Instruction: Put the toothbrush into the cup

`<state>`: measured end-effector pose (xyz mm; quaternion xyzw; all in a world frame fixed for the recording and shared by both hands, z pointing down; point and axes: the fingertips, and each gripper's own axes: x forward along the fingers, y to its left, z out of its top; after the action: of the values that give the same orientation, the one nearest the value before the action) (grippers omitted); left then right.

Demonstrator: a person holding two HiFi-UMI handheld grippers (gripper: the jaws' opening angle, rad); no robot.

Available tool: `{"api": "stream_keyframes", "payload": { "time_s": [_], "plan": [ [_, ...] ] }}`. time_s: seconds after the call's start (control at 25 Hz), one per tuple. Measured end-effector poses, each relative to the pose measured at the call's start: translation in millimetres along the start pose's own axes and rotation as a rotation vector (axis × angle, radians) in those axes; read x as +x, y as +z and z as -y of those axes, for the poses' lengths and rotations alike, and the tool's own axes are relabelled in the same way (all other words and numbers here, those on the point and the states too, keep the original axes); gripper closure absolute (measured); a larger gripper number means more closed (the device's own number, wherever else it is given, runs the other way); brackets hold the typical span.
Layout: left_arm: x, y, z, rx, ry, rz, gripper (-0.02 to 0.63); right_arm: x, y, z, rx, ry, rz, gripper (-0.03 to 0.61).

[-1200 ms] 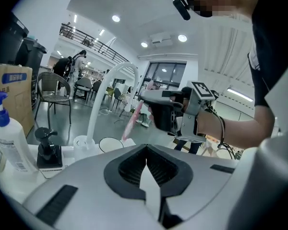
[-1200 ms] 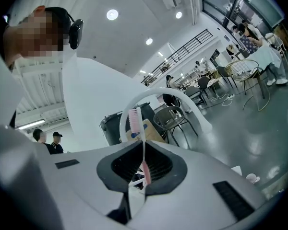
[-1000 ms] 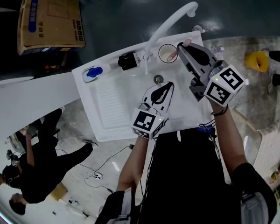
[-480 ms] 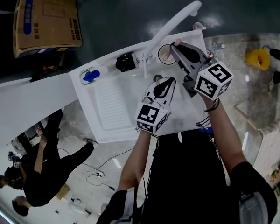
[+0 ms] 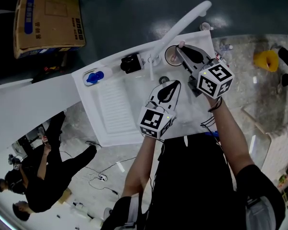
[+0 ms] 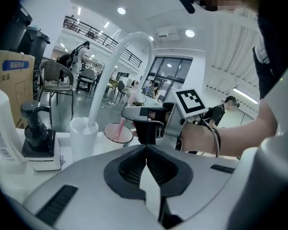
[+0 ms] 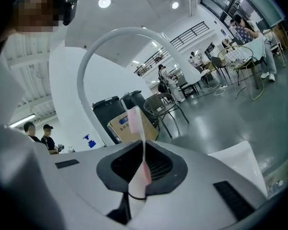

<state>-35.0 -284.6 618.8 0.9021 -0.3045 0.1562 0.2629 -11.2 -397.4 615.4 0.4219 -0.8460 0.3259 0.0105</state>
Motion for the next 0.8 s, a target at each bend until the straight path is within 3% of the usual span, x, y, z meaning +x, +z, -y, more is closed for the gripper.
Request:
{"api": "stream_keyframes", "payload": {
  "time_s": [0.28, 0.8],
  "plan": [
    [-3, -1, -5, -0.004, 0.008, 0.011, 0.603, 2, -9, 4, -0.073, -0.042, -0.053, 0.551],
    [-6, 5, -3, 0.001, 0.002, 0.029, 0.603, 2, -6, 18, -0.017, -0.071, -0.054, 0.551]
  ]
}}
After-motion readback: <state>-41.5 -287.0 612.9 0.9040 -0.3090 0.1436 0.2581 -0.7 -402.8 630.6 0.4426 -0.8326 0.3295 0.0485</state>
